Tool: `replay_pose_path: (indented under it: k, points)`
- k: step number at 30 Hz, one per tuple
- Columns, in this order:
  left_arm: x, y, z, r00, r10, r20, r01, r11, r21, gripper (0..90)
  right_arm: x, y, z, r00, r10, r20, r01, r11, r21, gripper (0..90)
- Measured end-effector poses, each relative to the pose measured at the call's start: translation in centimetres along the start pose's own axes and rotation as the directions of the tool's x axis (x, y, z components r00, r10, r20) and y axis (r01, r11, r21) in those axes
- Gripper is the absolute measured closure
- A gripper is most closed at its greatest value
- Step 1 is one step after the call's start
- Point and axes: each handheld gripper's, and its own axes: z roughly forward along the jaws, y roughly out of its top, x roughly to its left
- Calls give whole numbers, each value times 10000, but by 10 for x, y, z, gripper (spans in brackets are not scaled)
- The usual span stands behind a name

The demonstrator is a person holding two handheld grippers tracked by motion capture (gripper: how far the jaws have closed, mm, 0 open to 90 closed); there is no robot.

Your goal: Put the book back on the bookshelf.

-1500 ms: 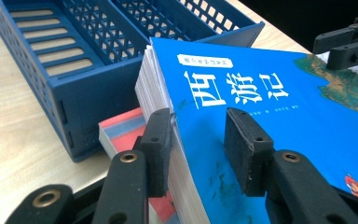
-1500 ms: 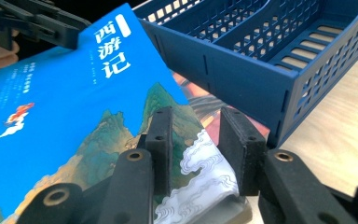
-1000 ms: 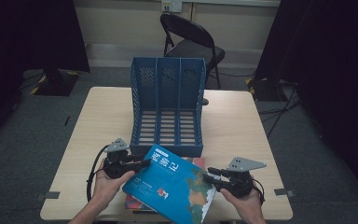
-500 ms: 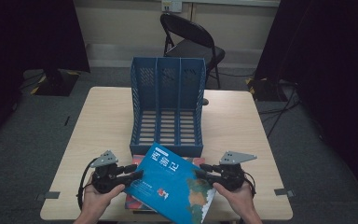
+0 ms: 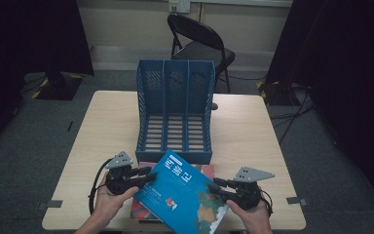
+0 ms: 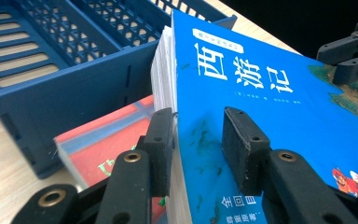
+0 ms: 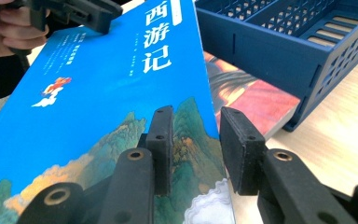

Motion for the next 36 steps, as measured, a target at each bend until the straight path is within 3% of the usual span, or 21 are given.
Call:
replay_pose_path:
  k: [8,9,12,15,17,20,29,32,33,36]
  points:
    - [0,12,13,9999,23,98,-26,9995,314,643,-1,-3,-8,9991,199,-384,-189,9995,256,658]
    - [0,12,13,9999,24,147,-29,9995,316,644,-3,0,-8,9981,243,-572,-220,9989,406,626]
    - [1,12,12,9998,-5,220,-1,9995,312,642,-3,3,-7,9983,118,-572,-88,9986,529,588]
    - [0,9,5,9998,73,196,-81,9990,437,637,-5,6,-5,9982,122,-583,-87,9982,600,589]
    - [-3,4,-1,9998,197,-70,-193,9987,466,572,-7,7,-5,9982,126,-585,-90,9980,629,592]
    - [-5,-2,-12,9996,254,-77,-250,9982,544,546,-10,9,-6,9988,75,-489,-43,9979,645,607]
    - [-3,-25,-48,10000,0,27,-1,9988,480,507,-12,20,8,9978,-144,-651,196,9966,800,628]
    - [-3,-29,-53,9998,-77,174,69,9988,481,500,-13,22,12,9975,-151,-691,206,9965,805,628]
    - [-4,-33,-56,10000,58,-58,-55,9984,571,500,-14,24,15,9974,-200,-699,257,9963,818,629]
    - [-2,-37,-56,9999,158,40,-160,9976,668,493,-14,27,20,9967,-279,-765,345,9957,854,631]
